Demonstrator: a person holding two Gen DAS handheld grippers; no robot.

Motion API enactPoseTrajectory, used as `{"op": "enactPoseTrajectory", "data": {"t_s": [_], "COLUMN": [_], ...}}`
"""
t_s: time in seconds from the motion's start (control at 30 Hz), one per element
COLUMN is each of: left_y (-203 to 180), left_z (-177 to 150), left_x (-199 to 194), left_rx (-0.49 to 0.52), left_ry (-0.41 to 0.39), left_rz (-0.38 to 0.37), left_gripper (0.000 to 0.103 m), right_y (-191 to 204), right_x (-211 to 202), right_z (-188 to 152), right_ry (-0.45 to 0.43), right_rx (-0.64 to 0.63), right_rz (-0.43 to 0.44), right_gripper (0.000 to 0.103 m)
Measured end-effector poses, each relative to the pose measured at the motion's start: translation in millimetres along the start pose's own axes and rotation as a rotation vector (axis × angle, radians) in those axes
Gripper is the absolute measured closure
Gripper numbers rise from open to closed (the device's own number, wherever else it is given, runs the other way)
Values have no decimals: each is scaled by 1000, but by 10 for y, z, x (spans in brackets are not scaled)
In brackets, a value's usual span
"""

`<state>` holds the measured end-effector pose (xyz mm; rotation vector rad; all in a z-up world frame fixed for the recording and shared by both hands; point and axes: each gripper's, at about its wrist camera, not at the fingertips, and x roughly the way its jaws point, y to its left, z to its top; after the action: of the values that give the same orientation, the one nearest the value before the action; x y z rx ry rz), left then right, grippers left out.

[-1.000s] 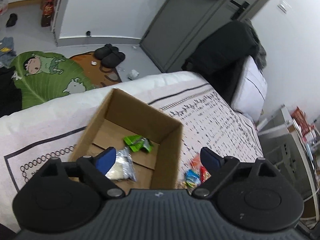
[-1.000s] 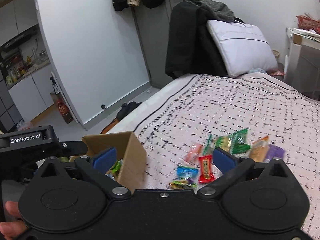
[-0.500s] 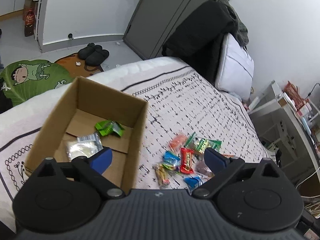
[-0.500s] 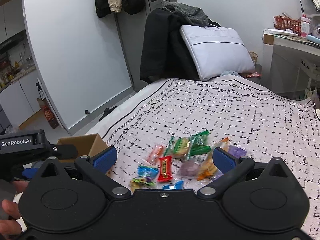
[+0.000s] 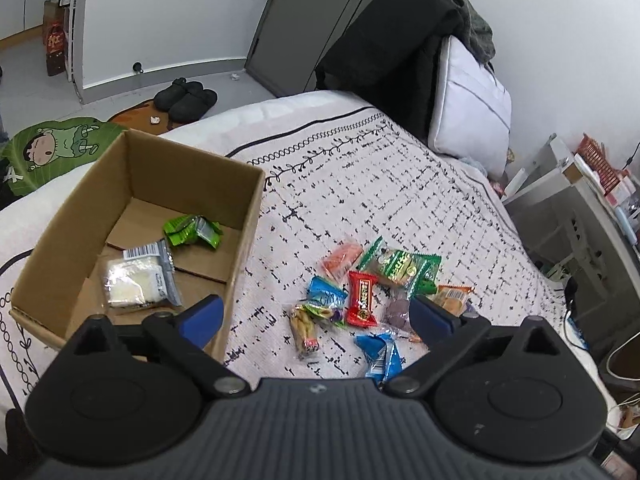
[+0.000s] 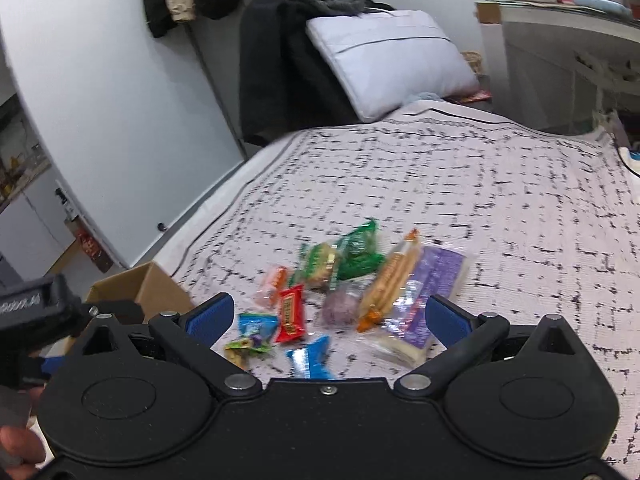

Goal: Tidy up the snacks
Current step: 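Grasp the purple-labelled cheese bar with the right gripper while the left grasps a blue wrapper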

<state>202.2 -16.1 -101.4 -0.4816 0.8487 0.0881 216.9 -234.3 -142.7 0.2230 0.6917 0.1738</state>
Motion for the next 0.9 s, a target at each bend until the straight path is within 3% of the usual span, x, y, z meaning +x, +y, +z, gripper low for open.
{"op": "enactPoseTrajectory", "data": {"t_s": [0.17, 0.57, 0.7, 0.9], "left_y": [-84, -353, -416, -494], "left_z": [-64, -260, -340, -444], "left_x": [90, 423, 577, 858], "left_rx": [-14, 5, -4, -28], "left_ry": [25, 57, 78, 131], "left_rz": [-1, -15, -28, -24], "left_gripper": [4, 7, 8, 23], "right_y": [-145, -516, -598, -778], "right_x": [104, 307, 371, 515], "right_z": [-12, -26, -20, -19], "right_ry": [45, 131, 139, 154], "right_rx": [46, 210, 234, 292], "right_rz": [-39, 23, 16, 3], "right_gripper": [0, 3, 12, 35]}}
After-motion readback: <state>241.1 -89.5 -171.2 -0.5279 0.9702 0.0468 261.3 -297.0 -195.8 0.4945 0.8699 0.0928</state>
